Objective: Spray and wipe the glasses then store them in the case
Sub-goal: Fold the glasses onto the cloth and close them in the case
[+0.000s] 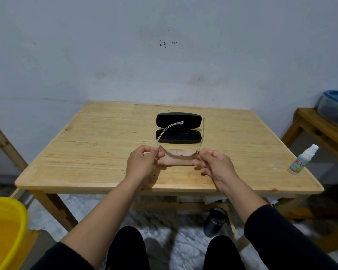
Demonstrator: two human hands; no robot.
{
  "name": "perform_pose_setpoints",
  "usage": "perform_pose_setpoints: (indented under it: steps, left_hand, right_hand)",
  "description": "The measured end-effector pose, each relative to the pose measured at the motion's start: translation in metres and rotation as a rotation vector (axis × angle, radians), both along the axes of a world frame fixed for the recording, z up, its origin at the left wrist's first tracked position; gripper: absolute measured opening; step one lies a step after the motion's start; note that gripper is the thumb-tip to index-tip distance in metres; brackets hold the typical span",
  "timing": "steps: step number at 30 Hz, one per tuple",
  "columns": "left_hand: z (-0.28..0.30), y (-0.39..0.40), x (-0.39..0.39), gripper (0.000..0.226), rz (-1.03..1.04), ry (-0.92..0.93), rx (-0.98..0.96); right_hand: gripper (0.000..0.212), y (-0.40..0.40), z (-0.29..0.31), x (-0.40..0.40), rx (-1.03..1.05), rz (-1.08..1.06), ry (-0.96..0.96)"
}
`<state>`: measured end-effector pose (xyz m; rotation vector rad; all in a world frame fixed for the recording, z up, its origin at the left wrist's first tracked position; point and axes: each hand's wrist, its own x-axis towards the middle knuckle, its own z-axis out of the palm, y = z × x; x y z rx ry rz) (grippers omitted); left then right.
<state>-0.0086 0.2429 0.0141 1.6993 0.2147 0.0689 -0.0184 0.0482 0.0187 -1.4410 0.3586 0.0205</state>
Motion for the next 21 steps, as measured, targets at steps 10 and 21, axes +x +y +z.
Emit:
perform_pose_setpoints:
  steps: [10,21]
  left_hand:
    - [-0.003,0.002,0.004,0.012,-0.017,0.067,-0.002]
    - [-0.004,0.012,0.014,0.01,0.069,-0.246,0.367]
  right_hand:
    - [0.018,-0.004,-0.005,0.005,-0.067,0.037,0.0]
    - [0.013,-0.004,-0.005,0.028,-0.372,-0.089,-0.136]
